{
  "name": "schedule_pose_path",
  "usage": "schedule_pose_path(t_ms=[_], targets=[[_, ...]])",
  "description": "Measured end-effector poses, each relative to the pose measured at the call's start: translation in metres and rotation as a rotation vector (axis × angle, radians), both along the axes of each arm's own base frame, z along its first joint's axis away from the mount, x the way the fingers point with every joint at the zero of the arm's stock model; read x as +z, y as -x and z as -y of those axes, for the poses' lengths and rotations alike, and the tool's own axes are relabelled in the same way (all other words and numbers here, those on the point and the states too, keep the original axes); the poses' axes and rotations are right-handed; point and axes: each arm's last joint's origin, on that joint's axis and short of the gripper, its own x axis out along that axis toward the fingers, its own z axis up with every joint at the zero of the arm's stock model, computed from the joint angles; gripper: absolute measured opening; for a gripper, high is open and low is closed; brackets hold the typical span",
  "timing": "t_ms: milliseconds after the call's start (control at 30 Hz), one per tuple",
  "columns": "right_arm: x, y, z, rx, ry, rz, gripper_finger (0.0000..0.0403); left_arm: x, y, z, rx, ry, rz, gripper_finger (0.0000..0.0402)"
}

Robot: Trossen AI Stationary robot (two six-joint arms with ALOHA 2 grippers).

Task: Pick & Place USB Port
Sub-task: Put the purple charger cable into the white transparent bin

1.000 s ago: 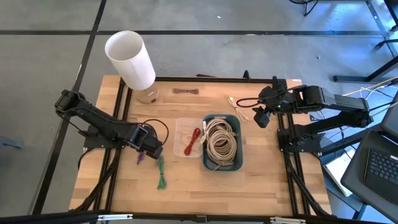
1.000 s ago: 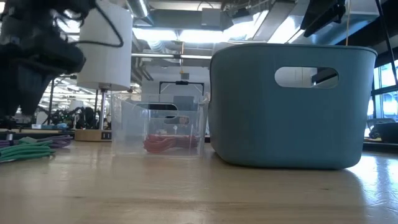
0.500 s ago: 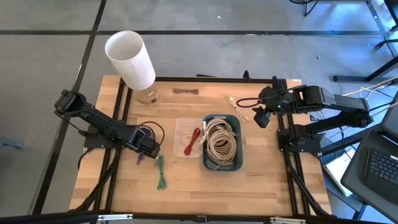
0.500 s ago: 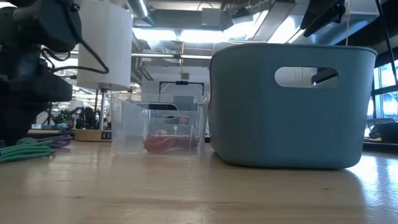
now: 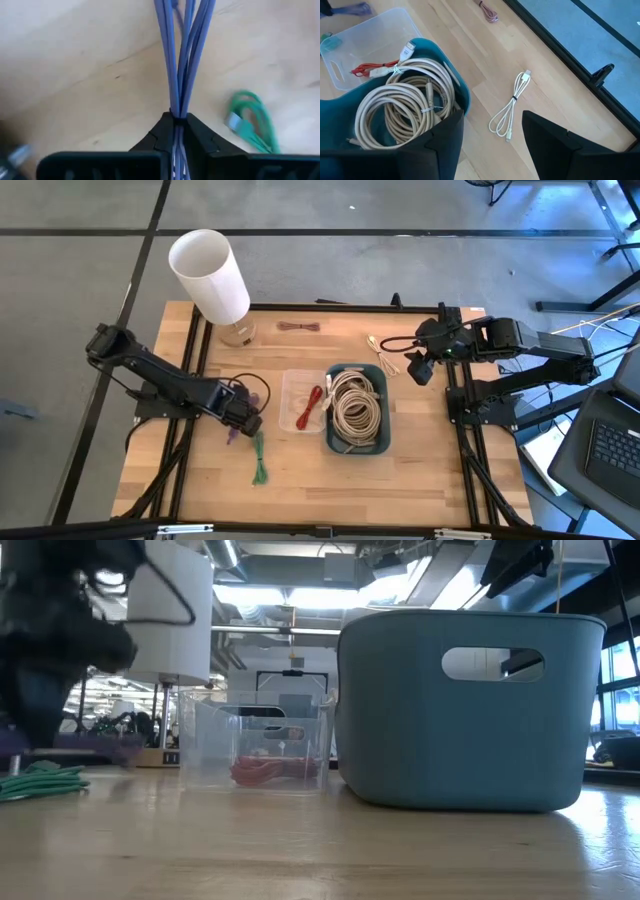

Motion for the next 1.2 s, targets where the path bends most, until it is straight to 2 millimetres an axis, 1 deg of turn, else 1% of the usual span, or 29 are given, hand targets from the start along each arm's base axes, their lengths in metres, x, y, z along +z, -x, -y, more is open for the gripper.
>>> schedule_pose_path(t_ms=[133,200,300,400,500,567,633,733,967,1033,1100,1200], targets=[[0.0,0.0,0.0,0.0,0.0,0.0,0.0206,0.039,-0.003,0.0,0.0,-0.055,0.043,0.0017],[0.0,0.0,0.0,0.003,0.002,-0.001,0.0206,0.061,-0.004,-0.001,0.012,-0.108,0.122,0.0017],[0.0,0.0,0.0,0.006,0.011,-0.004,0.0206,0.095,-0.007,-0.004,0.069,-0.202,0.346,0.0017],[0.001,-0.001,0.0,0.015,0.019,0.001,0.0206,0.123,-0.017,-0.006,0.132,-0.282,0.632,0.0017],[0.001,-0.001,0.0,0.016,0.02,0.003,0.0206,0.145,-0.034,-0.005,0.109,-0.279,0.883,0.0017],[0.001,-0.001,0.0,0.015,0.02,0.002,0.0206,0.155,-0.046,-0.006,0.097,-0.282,1.0,0.0017],[0.001,-0.001,0.0,0.015,0.02,0.002,0.0206,0.157,-0.056,-0.007,0.095,-0.276,1.055,0.0017],[0.001,-0.001,0.0,0.016,0.02,0.002,0.0206,0.148,-0.07,-0.01,0.109,-0.226,1.033,0.0017],[0.0,-0.001,0.0,0.015,0.011,0.003,0.0206,0.102,-0.107,-0.008,0.127,-0.066,0.865,0.0016],[0.0,-0.001,0.0,0.015,0.01,0.003,0.0206,0.094,-0.117,-0.008,0.113,-0.043,0.811,0.0016],[0.0,-0.001,0.0,0.015,0.01,0.002,0.0206,0.097,-0.126,-0.008,0.094,-0.038,0.783,0.0016],[0.0,-0.001,0.0,0.015,0.01,0.001,0.0206,0.11,-0.134,-0.01,0.077,-0.056,0.698,0.0016]])
